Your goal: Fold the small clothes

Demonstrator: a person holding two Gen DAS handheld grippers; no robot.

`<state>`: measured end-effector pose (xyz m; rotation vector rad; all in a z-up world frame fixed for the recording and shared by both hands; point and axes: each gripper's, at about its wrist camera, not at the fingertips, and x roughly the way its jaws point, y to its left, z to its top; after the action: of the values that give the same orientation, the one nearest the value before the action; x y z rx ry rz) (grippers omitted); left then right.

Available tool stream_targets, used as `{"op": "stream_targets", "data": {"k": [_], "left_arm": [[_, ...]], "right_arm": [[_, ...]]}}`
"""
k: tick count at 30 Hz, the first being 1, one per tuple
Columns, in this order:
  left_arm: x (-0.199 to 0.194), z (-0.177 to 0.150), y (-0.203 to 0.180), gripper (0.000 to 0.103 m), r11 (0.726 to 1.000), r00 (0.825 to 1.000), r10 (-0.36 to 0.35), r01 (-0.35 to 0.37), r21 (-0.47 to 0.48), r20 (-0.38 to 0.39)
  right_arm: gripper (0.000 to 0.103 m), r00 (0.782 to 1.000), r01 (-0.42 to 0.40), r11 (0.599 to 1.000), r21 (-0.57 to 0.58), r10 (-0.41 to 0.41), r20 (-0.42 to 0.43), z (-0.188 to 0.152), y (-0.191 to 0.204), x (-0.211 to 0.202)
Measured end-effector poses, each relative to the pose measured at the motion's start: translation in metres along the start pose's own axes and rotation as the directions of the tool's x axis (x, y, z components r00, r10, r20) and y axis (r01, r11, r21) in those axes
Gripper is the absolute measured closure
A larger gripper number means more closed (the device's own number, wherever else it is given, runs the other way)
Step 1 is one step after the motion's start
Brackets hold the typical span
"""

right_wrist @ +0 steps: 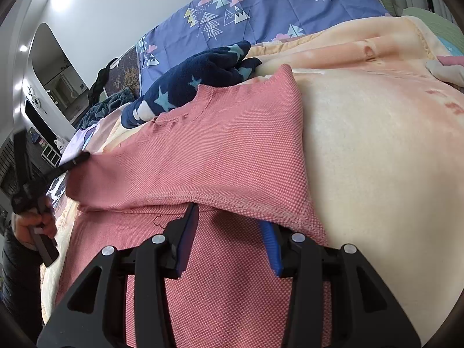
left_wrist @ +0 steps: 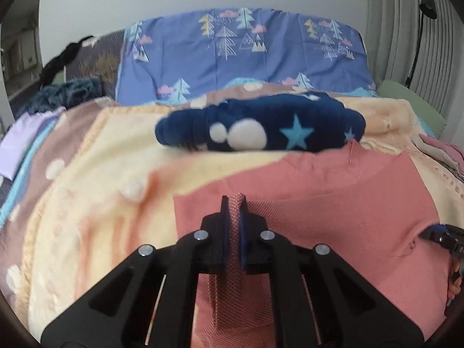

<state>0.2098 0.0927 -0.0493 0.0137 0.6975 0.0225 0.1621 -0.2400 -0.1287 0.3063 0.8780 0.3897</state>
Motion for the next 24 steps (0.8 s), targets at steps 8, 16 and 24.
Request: {"op": "stream_targets", "data": {"k": [8, 16, 24], "left_arm": [[0.006, -0.018, 0.012, 0.047, 0.998, 0.996, 0.068, -0.068, -0.014, -0.054], [0.002, -0.069, 0.000, 0.043, 0.970, 0.979, 0.166, -0.140, 0.200, -0.120], [-0.052, -0.070, 0.025, 0.046, 0.997, 0.999, 0.007, -0.003, 0.076, -0.054]], "right_arm": [[0.060, 1.000, 0.011, 1.000, -0.007, -0.011, -0.001, -0.002, 0.002, 0.000], [0.070, 0.993, 0.118, 0.993, -0.031, -0.118, -0.001, 0.001, 0.006, -0.005], [0.073, 0.986, 0.164, 0.980, -0.113, -0.166, -0.012, -0.005, 0.017, -0.034]]}}
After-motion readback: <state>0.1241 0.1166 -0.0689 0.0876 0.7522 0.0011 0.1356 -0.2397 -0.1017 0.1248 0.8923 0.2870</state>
